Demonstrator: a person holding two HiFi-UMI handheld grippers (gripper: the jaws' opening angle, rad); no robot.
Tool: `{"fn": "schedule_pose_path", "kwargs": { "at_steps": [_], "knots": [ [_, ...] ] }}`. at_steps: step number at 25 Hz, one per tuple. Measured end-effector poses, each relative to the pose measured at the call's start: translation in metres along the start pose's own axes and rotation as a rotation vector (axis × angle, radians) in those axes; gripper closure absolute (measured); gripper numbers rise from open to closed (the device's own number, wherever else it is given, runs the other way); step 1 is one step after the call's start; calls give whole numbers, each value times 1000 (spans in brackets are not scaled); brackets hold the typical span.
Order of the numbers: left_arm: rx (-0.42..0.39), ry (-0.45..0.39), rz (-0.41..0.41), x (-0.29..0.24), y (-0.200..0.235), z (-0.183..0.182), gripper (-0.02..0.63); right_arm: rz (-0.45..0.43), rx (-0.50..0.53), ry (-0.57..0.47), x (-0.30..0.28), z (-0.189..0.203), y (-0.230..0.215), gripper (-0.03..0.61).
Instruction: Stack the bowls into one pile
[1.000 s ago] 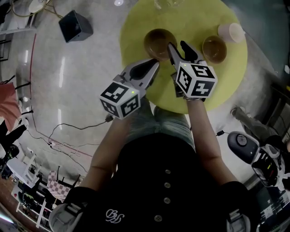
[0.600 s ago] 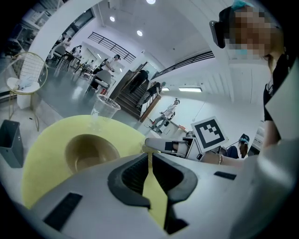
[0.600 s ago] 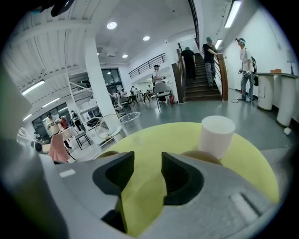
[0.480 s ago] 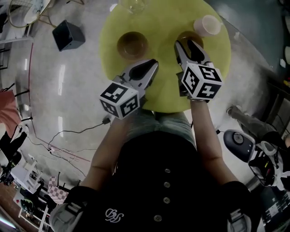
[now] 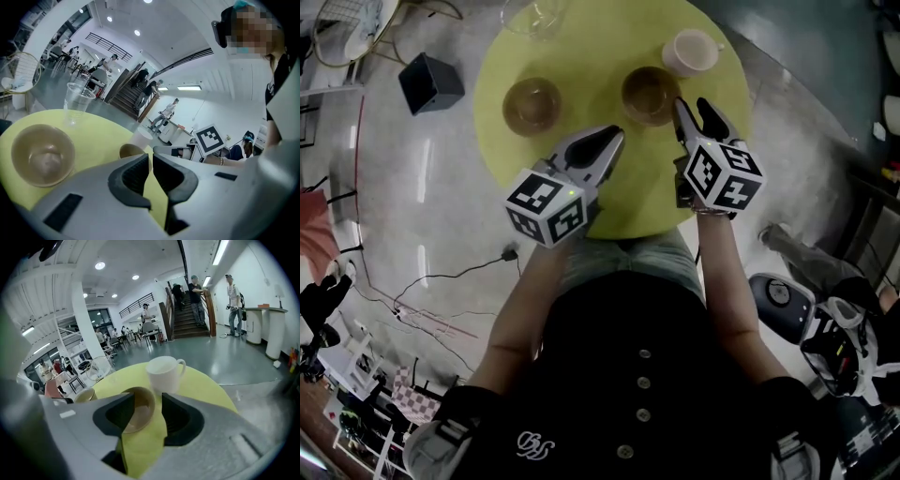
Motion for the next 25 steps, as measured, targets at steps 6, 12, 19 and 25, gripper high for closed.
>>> {"fn": "schedule_pose_path", "kwargs": {
  "at_steps": [6, 12, 19, 25],
  "knots": [
    [20, 0, -36, -8, -8, 13, 578, -50, -48, 34, -8, 11, -12, 403],
    [21, 2, -75, -20, -9, 18, 577, -106, -70, 67, -20, 18, -19, 436],
    [35, 0, -96, -18, -9, 17, 578, -154, -86, 99, -25, 21, -10, 460],
    [46, 13, -104, -27, -18, 25, 577, -178, -89, 96, -23, 18, -16, 520]
  ]
}}
Point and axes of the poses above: the fingertips, and each gripper's own axes: x backward along the fingers, y to its left, z out of its underside, the point moved 6 cm from there along x, backward along the fingers, and after that the axes turned 7 degrees about x, right-handed, at the moved point
